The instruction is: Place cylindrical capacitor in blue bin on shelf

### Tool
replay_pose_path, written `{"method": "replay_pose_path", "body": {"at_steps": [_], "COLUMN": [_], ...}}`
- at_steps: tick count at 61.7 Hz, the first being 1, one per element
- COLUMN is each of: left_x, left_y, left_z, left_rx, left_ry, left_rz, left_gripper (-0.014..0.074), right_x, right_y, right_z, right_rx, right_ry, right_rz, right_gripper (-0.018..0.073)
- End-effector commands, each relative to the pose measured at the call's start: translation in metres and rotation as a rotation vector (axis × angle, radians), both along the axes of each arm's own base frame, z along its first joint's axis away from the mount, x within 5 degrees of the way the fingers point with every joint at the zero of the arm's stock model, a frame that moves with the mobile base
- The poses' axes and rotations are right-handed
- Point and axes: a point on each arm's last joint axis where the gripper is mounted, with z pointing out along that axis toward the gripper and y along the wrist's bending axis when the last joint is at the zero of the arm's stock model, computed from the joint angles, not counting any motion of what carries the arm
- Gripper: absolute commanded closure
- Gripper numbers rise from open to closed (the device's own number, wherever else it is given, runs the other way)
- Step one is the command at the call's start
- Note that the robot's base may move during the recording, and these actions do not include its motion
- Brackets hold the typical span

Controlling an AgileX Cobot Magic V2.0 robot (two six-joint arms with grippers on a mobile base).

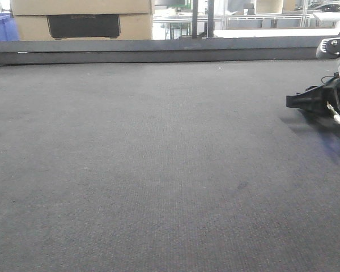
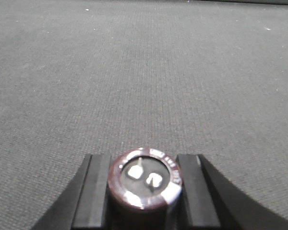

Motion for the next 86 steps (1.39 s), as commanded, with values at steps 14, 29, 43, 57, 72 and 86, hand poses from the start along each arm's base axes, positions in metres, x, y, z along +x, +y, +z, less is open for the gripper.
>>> {"method": "replay_pose_path", "body": {"at_steps": [14, 29, 43, 57, 72, 86], "left_x": [0.009, 0.042, 0.092, 0.146, 0.202, 0.242], "left_y": [0.000, -0.002, 0.010, 0.015, 0.017, 0.023], "left_z": [-0.024, -0.082, -0.105, -0.136, -0.156, -0.170], "left_rx": [0.060, 0.061, 0.012, -0.032, -0.051, -0.078], "left_ry": [0.075, 0.080, 0.055, 0.114, 0.173, 0.192], "left_rz": [0.005, 0.017, 0.118, 0.182, 0.216, 0.259], "left_gripper": [-0.0006, -0.0006, -0.0006, -0.0006, -0.0006, -0.0005], "right_x": [-0.010, -0.050, -0.090, -0.117, -0.124, -0.124], "right_y": [0.000, 0.000, -0.002, -0.003, -0.004, -0.003], "right_z": [0.086, 0.176, 0.235, 0.267, 0.272, 0.270], "right_rx": [0.010, 0.025, 0.034, 0.038, 0.039, 0.039], "right_ry": [-0.145, -0.201, -0.319, -0.427, -0.417, -0.401], "right_rz": [0.005, 0.022, 0.028, 0.029, 0.032, 0.033], "right_gripper": [0.0686, 0.0686, 0.0686, 0.0686, 0.0686, 0.0686]}}
